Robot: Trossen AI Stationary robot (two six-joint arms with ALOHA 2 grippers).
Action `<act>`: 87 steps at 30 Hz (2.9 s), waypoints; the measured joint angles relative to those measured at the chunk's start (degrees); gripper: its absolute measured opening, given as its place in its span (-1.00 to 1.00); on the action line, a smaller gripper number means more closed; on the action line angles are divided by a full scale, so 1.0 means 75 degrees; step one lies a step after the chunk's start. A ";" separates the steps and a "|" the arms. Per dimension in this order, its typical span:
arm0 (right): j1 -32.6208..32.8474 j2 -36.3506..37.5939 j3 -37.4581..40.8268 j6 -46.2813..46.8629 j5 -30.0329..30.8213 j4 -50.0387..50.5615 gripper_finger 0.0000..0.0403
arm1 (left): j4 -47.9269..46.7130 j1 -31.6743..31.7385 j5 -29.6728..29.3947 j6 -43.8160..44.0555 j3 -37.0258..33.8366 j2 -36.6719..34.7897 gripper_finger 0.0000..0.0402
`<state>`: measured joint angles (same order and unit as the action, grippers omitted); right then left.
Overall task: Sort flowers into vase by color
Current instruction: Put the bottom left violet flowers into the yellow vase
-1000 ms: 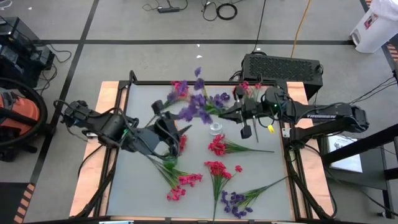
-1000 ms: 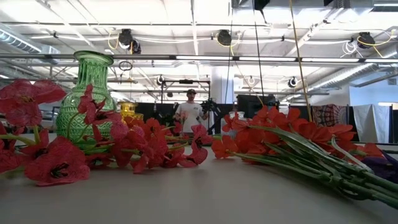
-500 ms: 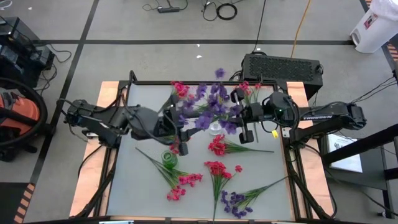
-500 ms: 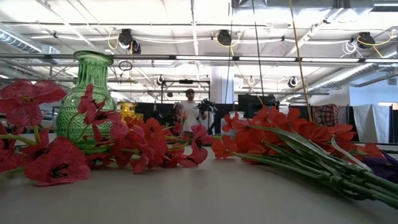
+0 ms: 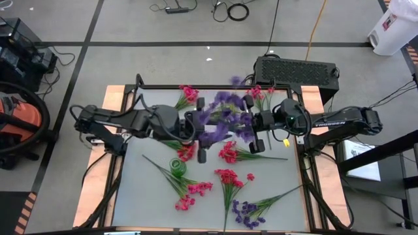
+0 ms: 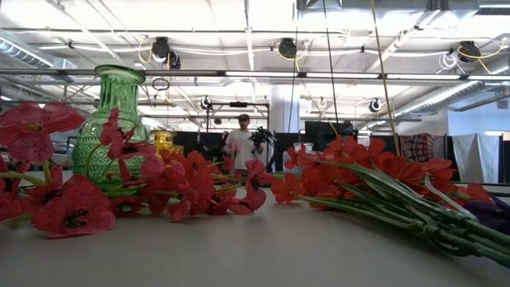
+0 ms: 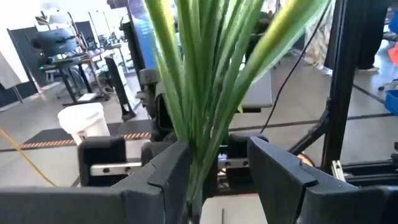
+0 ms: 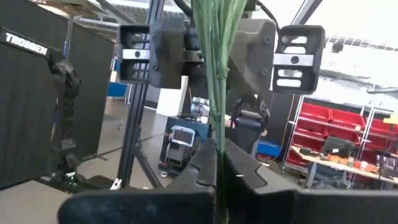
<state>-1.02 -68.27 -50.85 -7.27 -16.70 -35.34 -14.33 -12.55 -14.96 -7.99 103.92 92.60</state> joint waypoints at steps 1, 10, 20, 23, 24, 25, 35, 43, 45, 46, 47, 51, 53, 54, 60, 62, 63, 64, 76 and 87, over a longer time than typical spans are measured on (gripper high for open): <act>0.0000 -0.0019 0.0000 0.0004 0.0002 -0.0009 -1.00 | -0.0002 0.0013 0.0009 -0.0001 0.0000 0.0008 -0.17; 0.0021 -0.0172 0.0000 0.0127 0.0003 0.0095 -1.00 | 0.0495 0.0023 0.0032 -0.0158 0.0000 0.0006 -0.17; 0.0050 -0.0341 0.0000 0.0143 0.0008 0.0072 -0.96 | 0.0449 0.0029 0.0003 -0.0207 0.0003 0.0003 -0.23; 0.0050 -0.0338 0.0000 0.0146 0.0008 0.0071 -0.93 | 0.0405 0.0029 -0.0014 -0.0204 0.0003 0.0003 -0.38; 0.0050 -0.0338 0.0000 0.0145 0.0008 0.0094 -0.93 | 0.0381 0.0029 -0.0015 -0.0205 0.0003 0.0003 -0.44; 0.0050 -0.0338 0.0000 0.0144 0.0008 0.0122 -0.93 | 0.0360 0.0029 -0.0015 -0.0207 0.0003 0.0003 -0.51; 0.0047 -0.0338 0.0000 0.0093 0.0011 0.0297 -0.90 | 0.0112 0.0034 -0.0102 -0.0444 0.0003 -0.0006 -0.94; 0.0047 -0.0152 0.0000 -0.0500 0.0697 0.1045 -0.61 | -0.0845 -0.0152 -0.1263 -0.0706 0.0006 -0.0262 -0.94; 0.0047 -0.0022 0.0000 -0.0619 0.0940 0.1316 -0.49 | -0.1039 -0.0200 -0.1469 -0.0600 0.0008 -0.0382 -0.94; 0.0047 0.0043 0.0000 -0.0638 0.1018 0.1437 -0.43 | -0.1164 -0.0243 -0.1608 -0.0585 0.0009 -0.0437 -0.94; 0.0047 0.0131 0.0000 -0.0641 0.1065 0.1531 -0.38 | -0.1343 -0.0296 -0.1788 -0.0575 0.0009 -0.0499 -0.94; 0.0044 0.0602 0.0000 -0.0641 0.1083 0.2419 -0.21 | -0.2185 -0.0468 -0.2517 -0.0160 0.0009 -0.0697 -0.94; 0.0044 0.0851 0.0000 -0.0597 0.1083 0.3087 -0.15 | -0.2741 -0.0561 -0.2809 0.0168 0.0009 -0.0824 -0.94; 0.0044 0.0978 0.0000 -0.0556 0.1084 0.3414 -0.13 | -0.2969 -0.0574 -0.2893 0.0350 0.0009 -0.0879 -0.94; 0.0044 0.1688 0.0000 -0.0453 0.1084 0.4934 -0.09 | -0.3996 -0.0704 -0.3111 0.1019 0.0006 -0.1189 -0.94; 0.0044 0.1918 0.0000 -0.0448 0.1070 0.5229 -0.09 | -0.4189 -0.0783 -0.3272 0.1034 0.0006 -0.1324 -0.94; 0.0044 0.2054 0.0000 -0.0451 0.1068 0.5374 -0.09 | -0.4288 -0.0824 -0.3419 0.1033 -0.0001 -0.1391 -0.94; 0.0044 0.2190 0.0000 -0.0451 0.1066 0.5530 -0.09 | -0.4321 -0.0865 -0.3525 0.1032 -0.0043 -0.1466 -0.94; 0.0044 0.3856 0.0329 -0.0517 0.1162 0.7341 -0.09 | -0.4400 -0.1000 -0.4118 0.1859 -0.2271 -0.3395 -0.94; 0.0038 0.4646 0.1859 -0.0440 0.1651 0.7333 -0.09 | -0.3622 -0.1000 -0.4482 0.2180 -0.4996 -0.5380 -0.94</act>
<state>-0.73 -33.42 -36.91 -10.57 -4.32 19.66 -41.49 -20.05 -48.58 8.36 66.45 52.25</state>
